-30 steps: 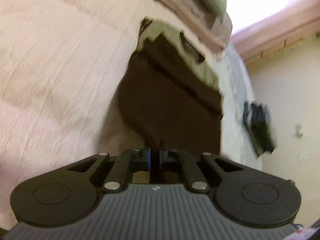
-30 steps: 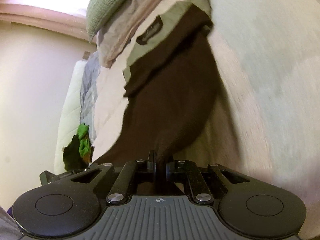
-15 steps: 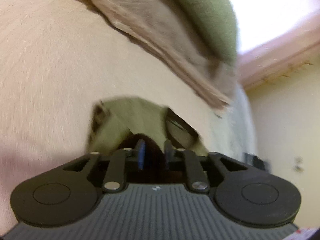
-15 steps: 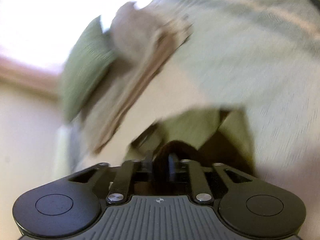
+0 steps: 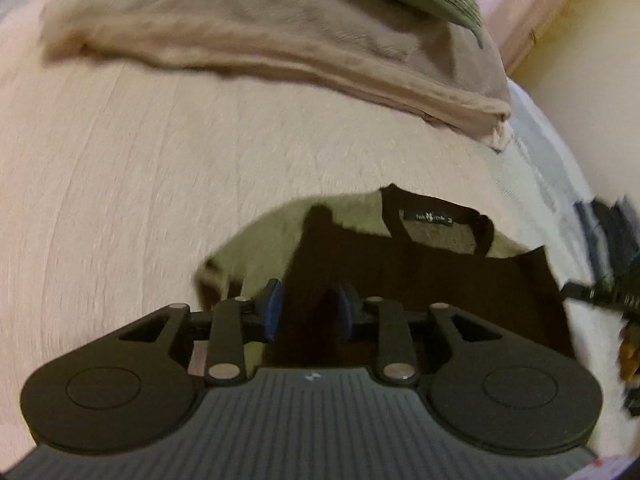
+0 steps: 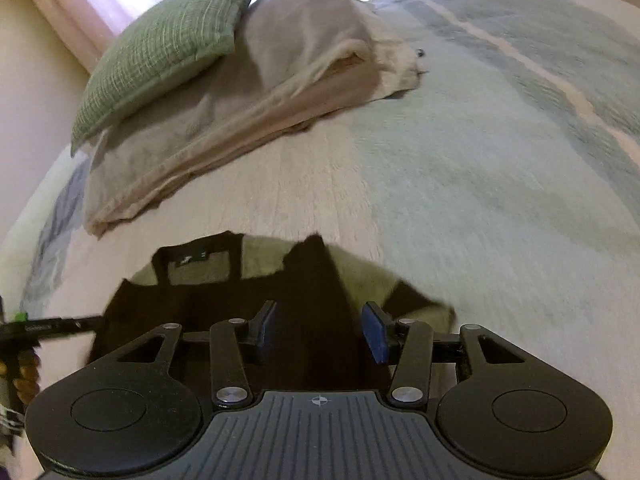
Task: Fold large clothes
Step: 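Lift the hem with both grippers and fold it up toward the collar, then lay the folded hem onto the collar and smooth it with both grippers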
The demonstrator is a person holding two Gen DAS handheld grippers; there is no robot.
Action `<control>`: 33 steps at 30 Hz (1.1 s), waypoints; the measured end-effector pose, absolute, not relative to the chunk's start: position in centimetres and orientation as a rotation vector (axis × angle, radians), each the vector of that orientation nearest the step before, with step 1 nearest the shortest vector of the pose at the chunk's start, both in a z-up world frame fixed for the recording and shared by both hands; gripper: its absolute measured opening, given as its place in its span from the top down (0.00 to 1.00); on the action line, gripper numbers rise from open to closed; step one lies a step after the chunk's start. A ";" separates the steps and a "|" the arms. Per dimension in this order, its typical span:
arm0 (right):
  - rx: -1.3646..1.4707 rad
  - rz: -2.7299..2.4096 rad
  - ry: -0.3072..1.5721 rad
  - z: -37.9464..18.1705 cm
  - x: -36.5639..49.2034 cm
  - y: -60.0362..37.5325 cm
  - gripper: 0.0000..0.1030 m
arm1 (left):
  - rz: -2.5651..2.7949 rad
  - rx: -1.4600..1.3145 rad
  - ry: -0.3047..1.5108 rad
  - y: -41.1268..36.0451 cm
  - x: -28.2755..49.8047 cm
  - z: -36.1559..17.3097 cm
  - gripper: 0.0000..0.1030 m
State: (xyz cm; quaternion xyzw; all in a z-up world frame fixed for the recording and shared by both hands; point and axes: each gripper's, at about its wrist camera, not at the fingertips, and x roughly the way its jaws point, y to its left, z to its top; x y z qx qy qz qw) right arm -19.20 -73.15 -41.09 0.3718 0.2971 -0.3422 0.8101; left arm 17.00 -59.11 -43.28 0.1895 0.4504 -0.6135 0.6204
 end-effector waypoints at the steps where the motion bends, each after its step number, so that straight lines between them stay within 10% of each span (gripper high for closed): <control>1: 0.775 -0.730 0.663 -41.7 -18.6 -73.5 0.57 | -1.405 0.464 1.009 -59.8 16.6 -43.5 0.76; 2: 0.760 -0.718 0.677 -42.1 -18.2 -73.8 0.58 | -1.386 0.469 1.001 -60.2 16.4 -43.5 0.77; 3: 0.739 -0.687 0.674 -42.2 -18.0 -73.8 0.90 | -1.391 0.479 0.991 -60.5 16.1 -43.7 0.87; 4: 0.712 -0.671 0.674 -42.0 -17.8 -73.6 0.98 | -1.400 0.487 0.969 -60.6 15.8 -43.6 0.97; 21: 0.534 -0.784 0.692 -42.8 -15.8 -76.1 0.98 | -1.271 0.448 0.826 -60.7 17.8 -45.9 0.93; 25: 0.423 -0.901 0.794 -41.8 -14.0 -75.4 0.72 | -1.246 0.503 0.790 -60.9 17.4 -45.4 0.82; 33: 0.363 -0.771 0.754 -41.8 -9.2 -73.6 0.71 | -1.358 0.502 0.755 -62.2 15.4 -43.7 0.81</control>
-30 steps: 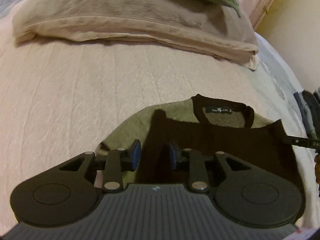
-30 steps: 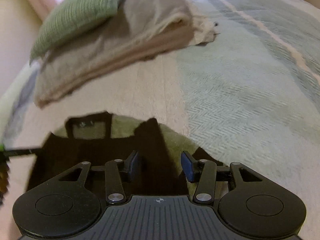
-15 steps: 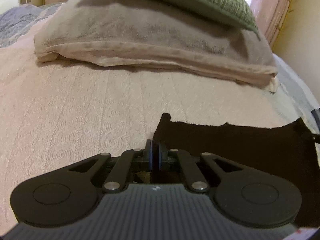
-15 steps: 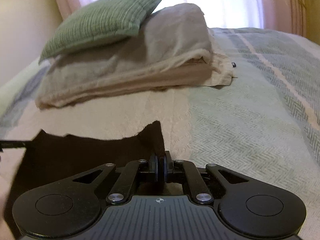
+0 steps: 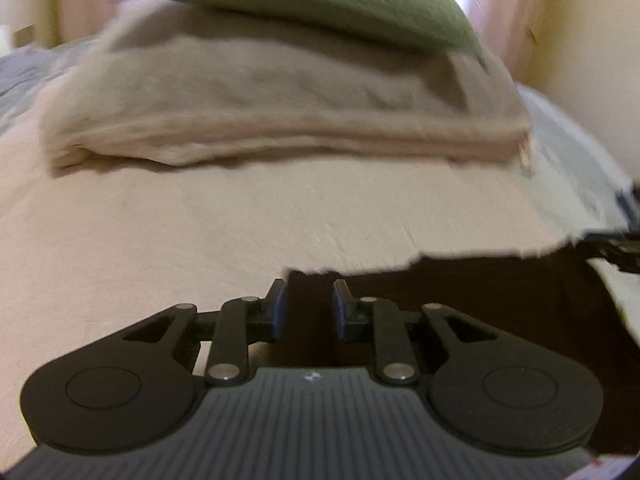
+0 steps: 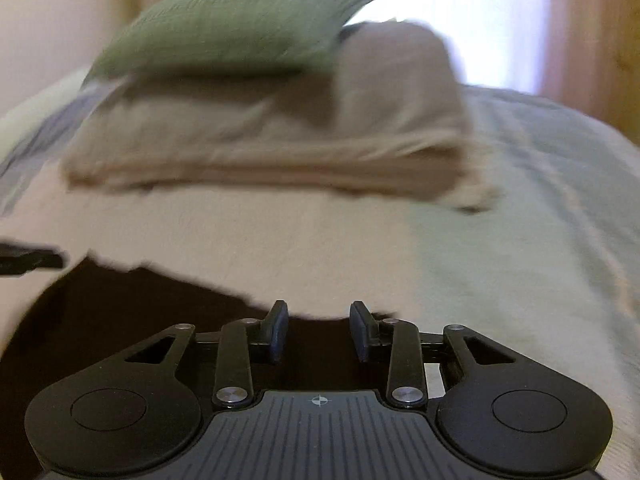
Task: Fold large clothes
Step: 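Lay the folded hem onto the collar and smooth it with both grippers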
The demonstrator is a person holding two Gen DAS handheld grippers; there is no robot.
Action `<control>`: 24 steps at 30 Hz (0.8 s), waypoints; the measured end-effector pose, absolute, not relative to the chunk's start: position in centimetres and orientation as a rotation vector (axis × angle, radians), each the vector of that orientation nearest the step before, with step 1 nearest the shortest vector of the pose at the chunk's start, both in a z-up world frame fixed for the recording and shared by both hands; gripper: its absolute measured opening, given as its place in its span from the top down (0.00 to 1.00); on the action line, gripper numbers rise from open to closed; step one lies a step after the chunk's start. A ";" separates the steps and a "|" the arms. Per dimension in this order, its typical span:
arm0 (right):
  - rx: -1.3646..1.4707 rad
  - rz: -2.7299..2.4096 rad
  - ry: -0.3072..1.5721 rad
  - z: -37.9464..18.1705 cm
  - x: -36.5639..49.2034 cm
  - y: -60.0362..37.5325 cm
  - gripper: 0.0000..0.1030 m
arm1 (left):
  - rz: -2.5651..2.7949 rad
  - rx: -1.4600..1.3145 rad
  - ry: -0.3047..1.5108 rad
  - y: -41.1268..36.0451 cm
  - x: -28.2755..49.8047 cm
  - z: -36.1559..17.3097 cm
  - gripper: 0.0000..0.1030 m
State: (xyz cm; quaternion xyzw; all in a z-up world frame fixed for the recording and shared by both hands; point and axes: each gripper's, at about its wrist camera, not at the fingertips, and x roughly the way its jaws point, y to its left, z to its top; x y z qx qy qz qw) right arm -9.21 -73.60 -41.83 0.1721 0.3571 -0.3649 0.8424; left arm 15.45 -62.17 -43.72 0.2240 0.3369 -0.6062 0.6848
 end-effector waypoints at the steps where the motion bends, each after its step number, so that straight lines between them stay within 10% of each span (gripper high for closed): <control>1: 0.351 -0.795 0.820 -43.5 -9.0 -74.2 0.71 | -1.355 0.527 0.766 -62.7 15.2 -44.5 0.81; 24: 0.720 -0.882 0.799 -39.8 -22.8 -55.1 0.67 | -1.203 0.541 0.963 -44.1 10.0 -41.2 0.81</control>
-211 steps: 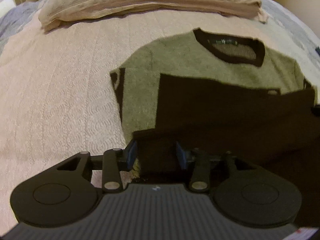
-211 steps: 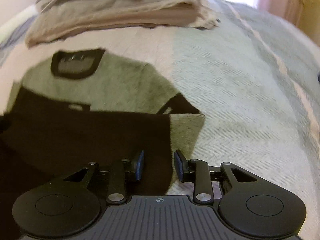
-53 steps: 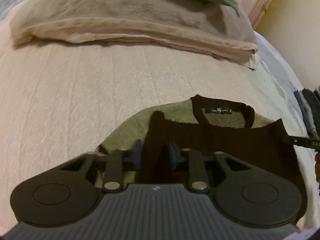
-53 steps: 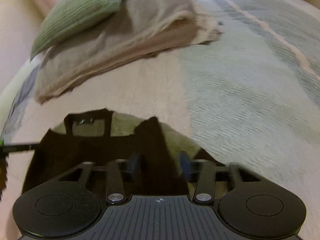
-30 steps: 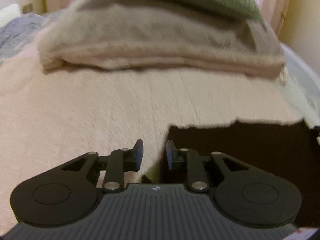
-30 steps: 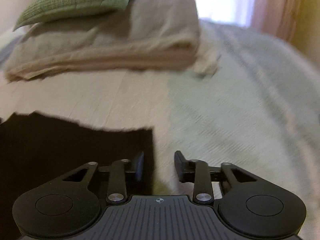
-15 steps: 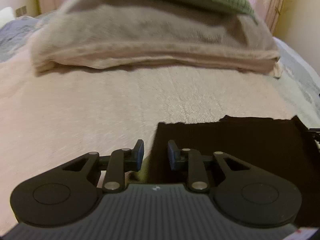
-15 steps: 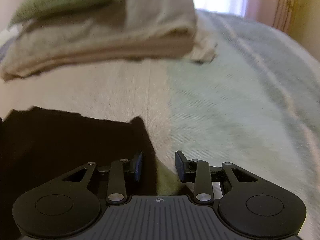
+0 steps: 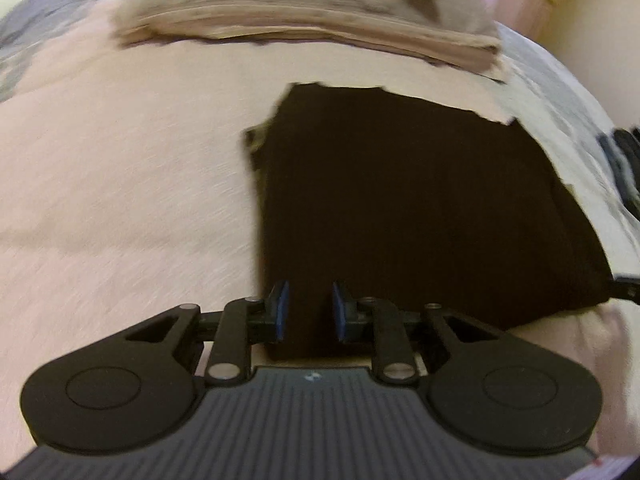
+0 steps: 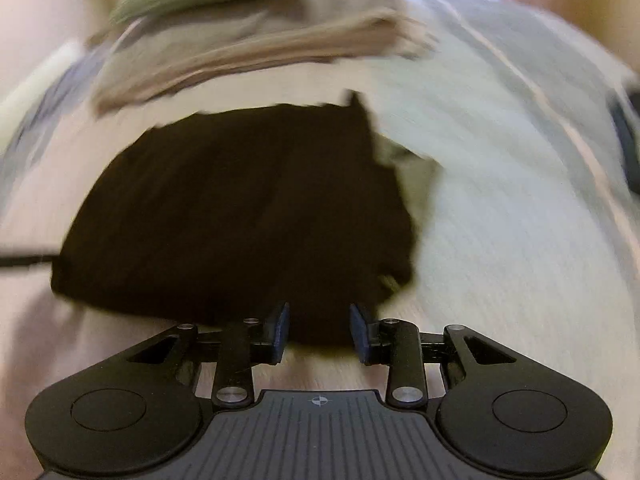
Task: Fold large clothes
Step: 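Lay the folded hem onto the collar and smooth it with both grippers, then open both grippers and withdraw from the folded rectangle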
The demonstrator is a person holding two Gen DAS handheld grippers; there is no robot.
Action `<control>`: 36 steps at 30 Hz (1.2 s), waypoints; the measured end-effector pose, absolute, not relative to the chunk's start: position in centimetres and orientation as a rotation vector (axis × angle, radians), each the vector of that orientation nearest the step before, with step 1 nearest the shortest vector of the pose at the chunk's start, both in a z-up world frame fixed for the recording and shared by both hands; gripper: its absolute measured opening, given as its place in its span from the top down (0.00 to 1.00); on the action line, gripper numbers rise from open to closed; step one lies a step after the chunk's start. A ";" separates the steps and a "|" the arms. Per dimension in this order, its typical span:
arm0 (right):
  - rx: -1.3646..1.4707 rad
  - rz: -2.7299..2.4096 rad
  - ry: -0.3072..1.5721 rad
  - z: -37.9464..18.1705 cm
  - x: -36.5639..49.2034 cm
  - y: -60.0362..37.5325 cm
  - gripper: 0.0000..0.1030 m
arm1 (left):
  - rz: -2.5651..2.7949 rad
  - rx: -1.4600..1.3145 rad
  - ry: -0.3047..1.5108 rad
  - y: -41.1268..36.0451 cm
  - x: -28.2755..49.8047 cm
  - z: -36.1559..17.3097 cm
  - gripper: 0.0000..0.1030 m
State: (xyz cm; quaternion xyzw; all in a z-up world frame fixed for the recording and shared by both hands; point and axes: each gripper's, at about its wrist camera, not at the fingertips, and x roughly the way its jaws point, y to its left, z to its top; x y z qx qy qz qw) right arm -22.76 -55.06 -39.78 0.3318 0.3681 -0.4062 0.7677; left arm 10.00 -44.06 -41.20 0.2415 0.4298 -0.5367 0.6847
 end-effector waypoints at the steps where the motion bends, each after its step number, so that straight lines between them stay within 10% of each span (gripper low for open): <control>1: 0.755 -0.897 0.799 -40.0 -23.5 -55.1 0.66 | -1.179 0.535 0.983 -43.5 10.3 -41.1 0.80; 9: 0.822 -0.898 0.675 -41.6 -23.7 -56.6 0.66 | -1.139 0.357 1.177 -41.5 12.6 -43.1 0.54; 13: 0.767 -0.885 0.707 -41.3 -23.5 -57.2 0.97 | -1.127 0.297 1.242 -41.9 13.2 -45.1 0.92; 20: 0.686 -0.898 0.844 -42.7 -24.5 -57.8 0.98 | -1.190 0.395 1.141 -41.2 14.5 -44.9 0.94; 25: 0.597 -0.888 0.932 -43.0 -22.5 -57.1 0.95 | -1.227 0.589 1.071 -42.9 12.6 -46.1 0.86; 29: 0.551 -0.946 0.968 -40.3 -21.7 -56.4 0.67 | -1.181 0.608 1.028 -42.3 12.3 -43.9 0.78; 36: 0.479 -0.840 0.787 -37.9 -18.3 -55.3 0.66 | -1.211 0.575 0.863 -43.0 10.9 -38.7 0.78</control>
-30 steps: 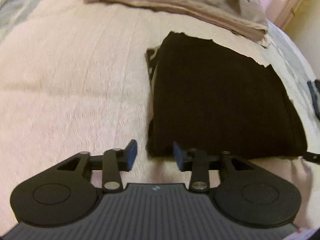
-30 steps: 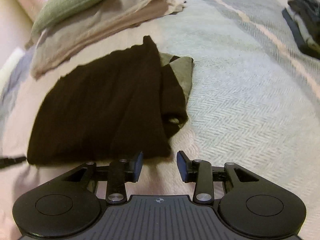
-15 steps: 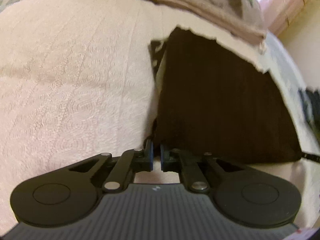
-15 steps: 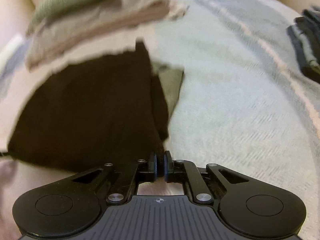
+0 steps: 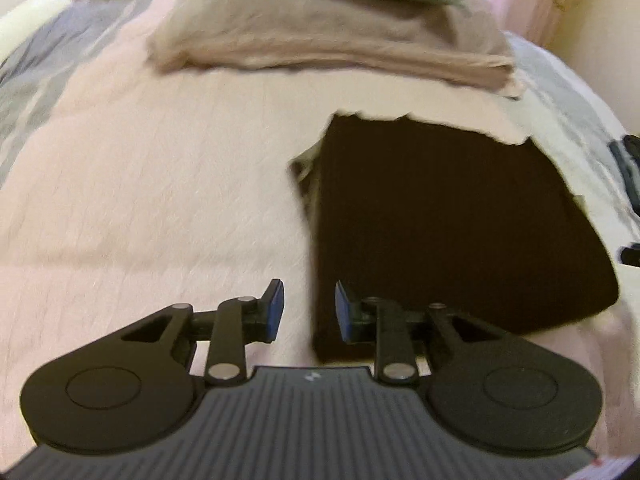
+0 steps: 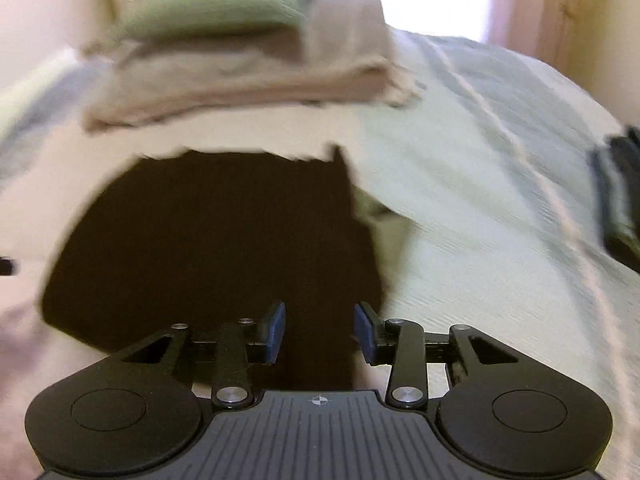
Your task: Fold large clothes
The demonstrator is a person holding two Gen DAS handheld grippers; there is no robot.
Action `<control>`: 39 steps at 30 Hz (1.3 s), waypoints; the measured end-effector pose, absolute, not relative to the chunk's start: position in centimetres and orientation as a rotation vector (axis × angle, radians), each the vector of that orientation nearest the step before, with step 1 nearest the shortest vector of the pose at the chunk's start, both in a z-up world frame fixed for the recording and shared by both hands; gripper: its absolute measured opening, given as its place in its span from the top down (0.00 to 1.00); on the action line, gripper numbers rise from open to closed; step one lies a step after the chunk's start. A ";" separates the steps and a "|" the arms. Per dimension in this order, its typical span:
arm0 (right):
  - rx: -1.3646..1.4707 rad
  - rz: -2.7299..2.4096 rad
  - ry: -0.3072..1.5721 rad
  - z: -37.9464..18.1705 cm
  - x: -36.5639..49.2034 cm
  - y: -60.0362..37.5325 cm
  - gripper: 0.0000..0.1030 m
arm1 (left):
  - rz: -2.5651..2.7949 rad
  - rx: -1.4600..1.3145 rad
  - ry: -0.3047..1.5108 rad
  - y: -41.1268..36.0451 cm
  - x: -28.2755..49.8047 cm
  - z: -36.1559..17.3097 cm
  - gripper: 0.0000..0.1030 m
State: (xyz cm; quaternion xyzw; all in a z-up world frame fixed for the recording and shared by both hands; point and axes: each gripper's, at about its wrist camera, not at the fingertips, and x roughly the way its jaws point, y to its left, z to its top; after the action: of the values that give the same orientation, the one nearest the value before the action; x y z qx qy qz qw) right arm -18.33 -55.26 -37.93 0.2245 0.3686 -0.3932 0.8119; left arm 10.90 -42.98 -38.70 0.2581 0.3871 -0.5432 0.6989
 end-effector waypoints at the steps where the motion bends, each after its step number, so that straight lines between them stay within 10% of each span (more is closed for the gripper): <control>1: 0.469 -0.822 0.801 -38.7 -17.6 -55.3 0.66 | -1.231 0.603 0.860 -44.0 10.3 -39.2 0.78; 12: 0.581 -0.844 0.950 -41.4 -18.5 -57.8 0.63 | -1.105 0.798 0.941 -47.7 7.4 -43.4 0.68; 15: 0.665 -0.885 0.933 -39.2 -18.5 -57.4 0.31 | -1.031 0.811 0.979 -47.3 6.0 -41.5 0.55; 39: 0.698 -0.775 0.987 -35.1 -21.6 -53.6 0.30 | -0.831 0.763 1.133 -42.1 -2.9 -35.7 0.42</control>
State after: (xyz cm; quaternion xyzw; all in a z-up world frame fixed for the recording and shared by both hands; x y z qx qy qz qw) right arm -21.64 -53.56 -35.09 0.3198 0.4522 -0.3552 0.7530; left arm -2.91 -42.08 -35.74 0.3421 0.5080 -0.3724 0.6973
